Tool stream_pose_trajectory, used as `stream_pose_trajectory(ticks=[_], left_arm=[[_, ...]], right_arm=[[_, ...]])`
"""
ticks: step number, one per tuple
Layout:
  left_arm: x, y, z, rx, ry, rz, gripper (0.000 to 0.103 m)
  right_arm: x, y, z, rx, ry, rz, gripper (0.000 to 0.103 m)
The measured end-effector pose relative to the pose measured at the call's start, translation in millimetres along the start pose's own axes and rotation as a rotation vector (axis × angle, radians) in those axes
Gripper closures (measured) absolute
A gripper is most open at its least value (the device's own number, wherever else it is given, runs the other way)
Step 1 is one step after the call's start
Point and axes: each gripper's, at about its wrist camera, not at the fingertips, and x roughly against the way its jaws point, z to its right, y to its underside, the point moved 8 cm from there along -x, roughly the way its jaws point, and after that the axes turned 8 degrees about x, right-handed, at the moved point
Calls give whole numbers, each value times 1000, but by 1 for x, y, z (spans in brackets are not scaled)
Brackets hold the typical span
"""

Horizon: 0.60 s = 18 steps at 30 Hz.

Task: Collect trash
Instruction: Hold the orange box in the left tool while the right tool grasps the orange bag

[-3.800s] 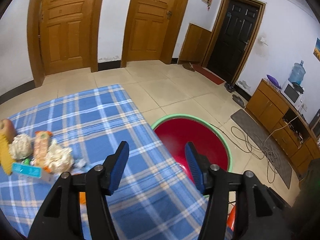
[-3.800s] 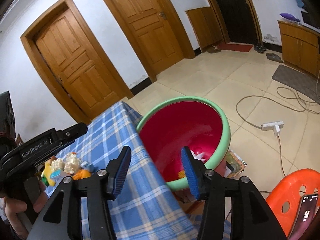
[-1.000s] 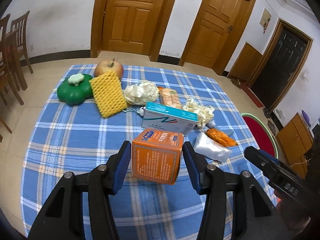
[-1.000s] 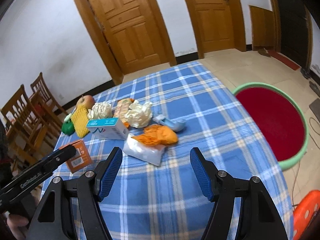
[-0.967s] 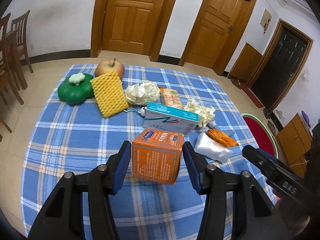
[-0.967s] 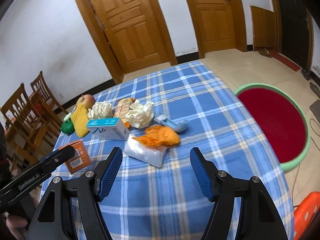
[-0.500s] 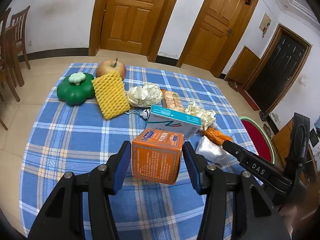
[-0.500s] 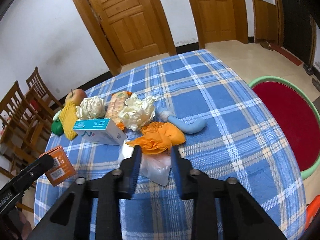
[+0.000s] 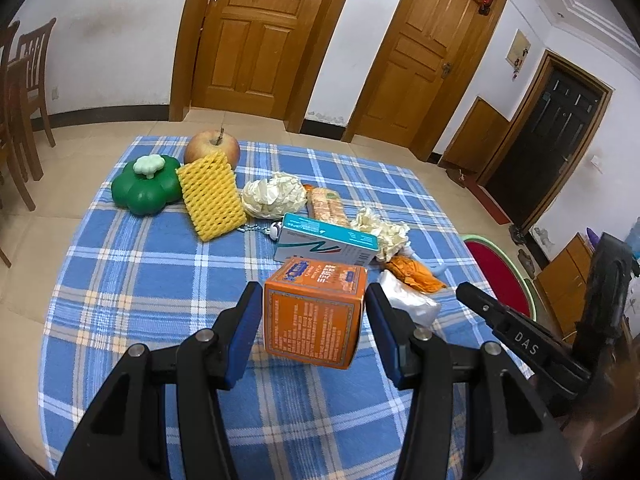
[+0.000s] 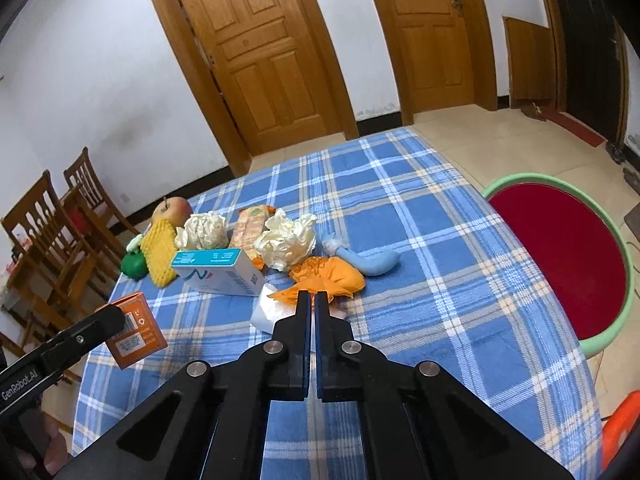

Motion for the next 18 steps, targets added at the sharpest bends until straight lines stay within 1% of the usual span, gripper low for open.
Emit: stream_pose_trajectory(ticks=[5, 7, 8, 9, 15, 18], left_arm=[[8, 0, -3, 2, 0, 17, 50], [11, 0, -7, 10, 1, 20, 50], [12, 0, -8, 13, 2, 23, 50], [13, 0, -10, 16, 3, 26, 50], [11, -3, -20, 37, 4, 28, 50], [9, -2, -24, 40, -1, 24, 50]], right_arm=[[1, 1, -5, -20, -8, -13, 93], [-1, 2, -8, -23, -3, -17, 86], [-3, 1, -9, -28, 2, -20, 79], [-4, 1, -9, -34, 6, -20, 76], [-23, -2, -10, -26, 46, -39, 75], [-33, -3, -4, -47, 64, -47, 75]])
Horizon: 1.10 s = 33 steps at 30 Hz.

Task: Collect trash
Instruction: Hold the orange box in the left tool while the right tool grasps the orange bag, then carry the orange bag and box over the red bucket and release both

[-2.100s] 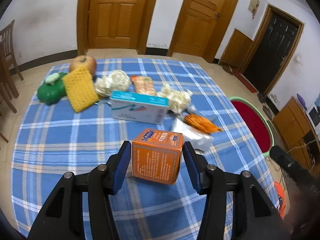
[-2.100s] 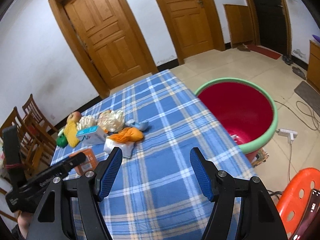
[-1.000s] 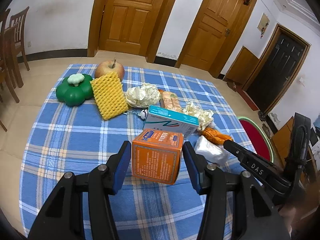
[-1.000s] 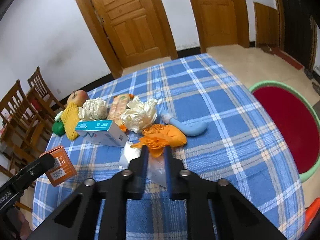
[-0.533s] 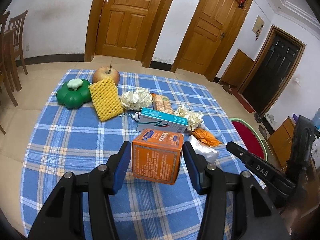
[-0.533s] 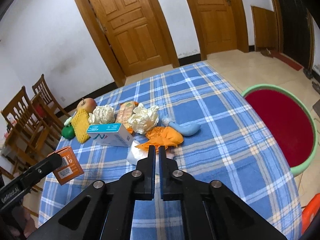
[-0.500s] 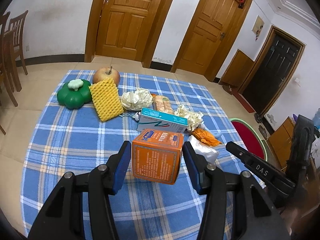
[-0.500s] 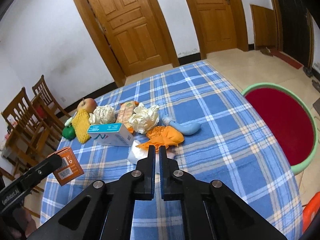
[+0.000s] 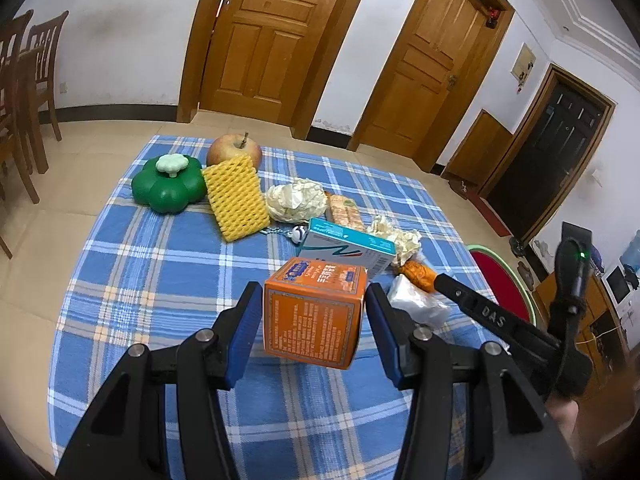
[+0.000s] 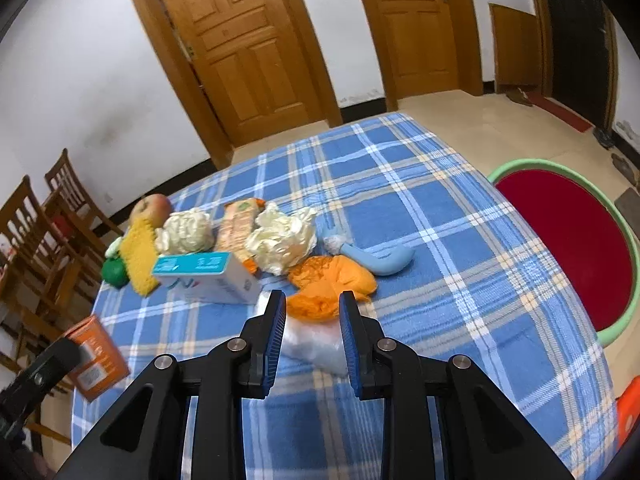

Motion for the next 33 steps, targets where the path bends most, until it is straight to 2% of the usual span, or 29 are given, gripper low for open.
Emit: stream_pose_trajectory(ticks=[2, 5, 8, 16, 19, 22, 27, 33], left_arm=[[0, 1, -2, 4, -3, -3, 50], [-1, 4, -2, 1, -8, -9, 50], [-1, 7, 1, -2, -6, -13, 50], [6, 12, 14, -17, 0, -9, 50], [9, 14, 19, -21, 7, -6, 50], [9, 16, 21, -22, 10, -4, 50], [7, 16, 15, -19, 11, -8, 50], [-2, 10, 6, -15, 15, -16, 50]], right_arm=[[-5, -1, 3, -18, -4, -4, 76], [-8, 2, 5, -34, -43, -12, 95], [-3, 4, 9, -28, -30, 11, 102], [31, 2, 19, -49, -39, 89, 103], [37, 1, 20, -38, -53, 91, 103], [33, 4, 16, -19, -60, 54, 98], [17, 13, 12, -52, -74, -2, 76], [-2, 13, 15, -130, -70, -33, 71]])
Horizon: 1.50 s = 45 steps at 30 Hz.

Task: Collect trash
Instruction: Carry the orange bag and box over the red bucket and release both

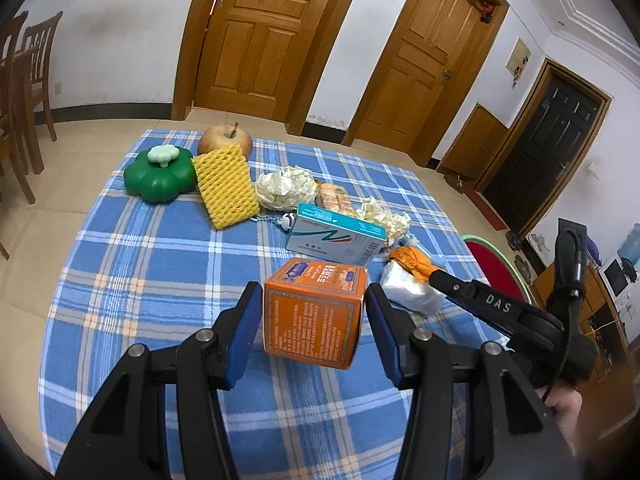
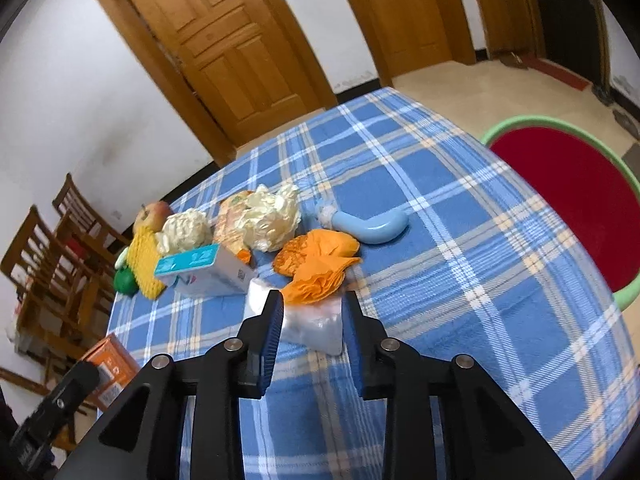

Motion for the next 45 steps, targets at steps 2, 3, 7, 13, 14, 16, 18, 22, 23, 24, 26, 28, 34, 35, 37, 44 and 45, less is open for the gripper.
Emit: stream_pose_trajectory(ticks=[2, 3, 7, 13, 14, 16, 18, 22, 23, 24, 26, 28, 34, 35, 37, 44, 45], left_arm=[[-2, -3, -3, 5, 9, 0, 50], [-2, -4, -4, 8, 14, 4, 50], [-3, -7, -5, 3, 45, 13, 50], [-11, -3, -3, 0, 114, -34, 50], [-13, -2, -1, -2, 126, -43, 50], [-14, 0, 3, -14, 142, -53, 50], [-14, 3, 6, -24, 149, -57, 50], [-10, 6, 11, -16, 149, -53, 50], [-9, 6, 13, -18, 147, -51, 50], [-7, 6, 15, -21, 144, -46, 50], [-4, 5, 22, -32, 141, -40, 50], [-2, 6, 33, -46, 143, -40, 50], [-6, 7, 65, -82, 154, -61, 50], [-8, 8, 72, -92, 154, -64, 50], [-10, 10, 86, -118, 151, -69, 50], [-27, 19, 137, -211, 149, -86, 50], [-31, 20, 144, -223, 150, -89, 50]], right_arm=[[-5, -3, 3, -34, -1, 0, 70], [-7, -4, 5, -51, 0, 1, 70], [-16, -8, 7, -57, 32, 5, 71], [-10, -6, 7, -34, 93, 33, 96], [-4, -6, 6, -26, 102, 44, 97], [12, -7, 6, -10, 120, 79, 97], [28, -8, 6, -1, 136, 113, 97], [53, -5, 6, 10, 123, 143, 97], [58, -4, 7, 10, 115, 145, 97], [63, -2, 8, 10, 110, 148, 97], [71, 0, 12, 11, 107, 156, 97], [79, 1, 18, 7, 110, 168, 97], [102, 4, 51, -50, 126, 202, 97], [104, 4, 57, -59, 129, 202, 97], [109, 5, 72, -84, 135, 205, 97], [115, 5, 115, -145, 156, 214, 97], [115, 4, 121, -156, 152, 211, 97]])
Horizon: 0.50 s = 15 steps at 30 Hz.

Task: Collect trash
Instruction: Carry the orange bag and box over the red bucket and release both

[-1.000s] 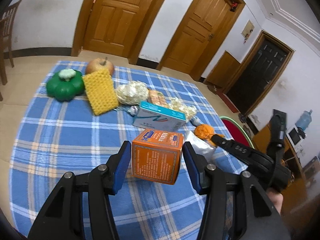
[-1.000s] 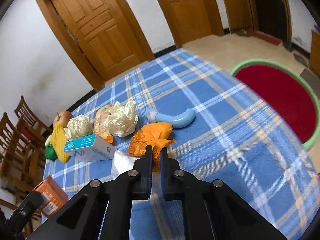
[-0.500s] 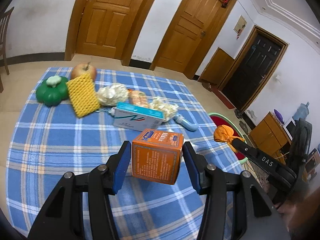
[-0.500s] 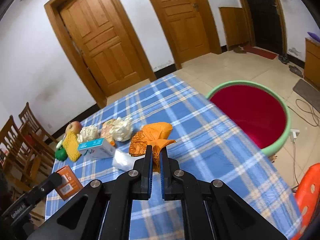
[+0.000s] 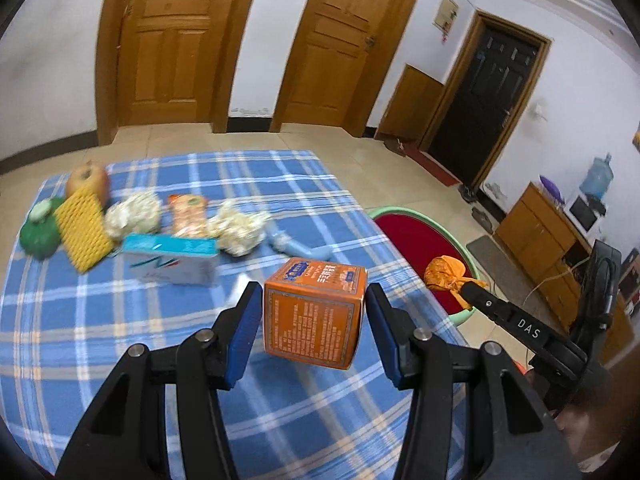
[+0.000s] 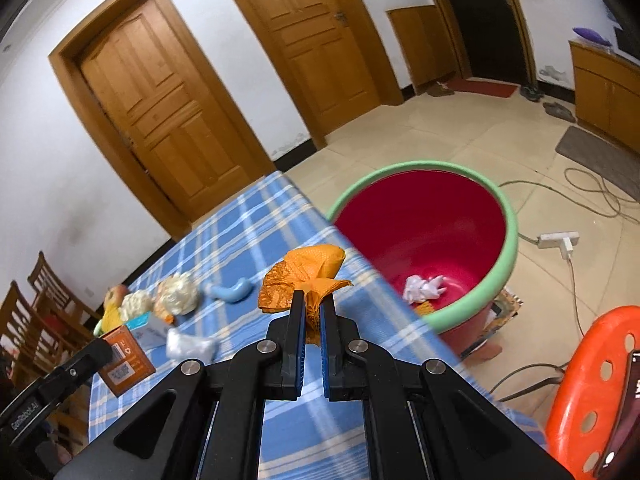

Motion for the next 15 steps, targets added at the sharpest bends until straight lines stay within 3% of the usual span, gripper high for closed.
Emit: stream_pose_trajectory(ticks=[15], left_arm=[[-79, -16, 75, -60, 37, -93, 50]], right_arm=[[-33, -11, 73, -92, 15, -84, 94]])
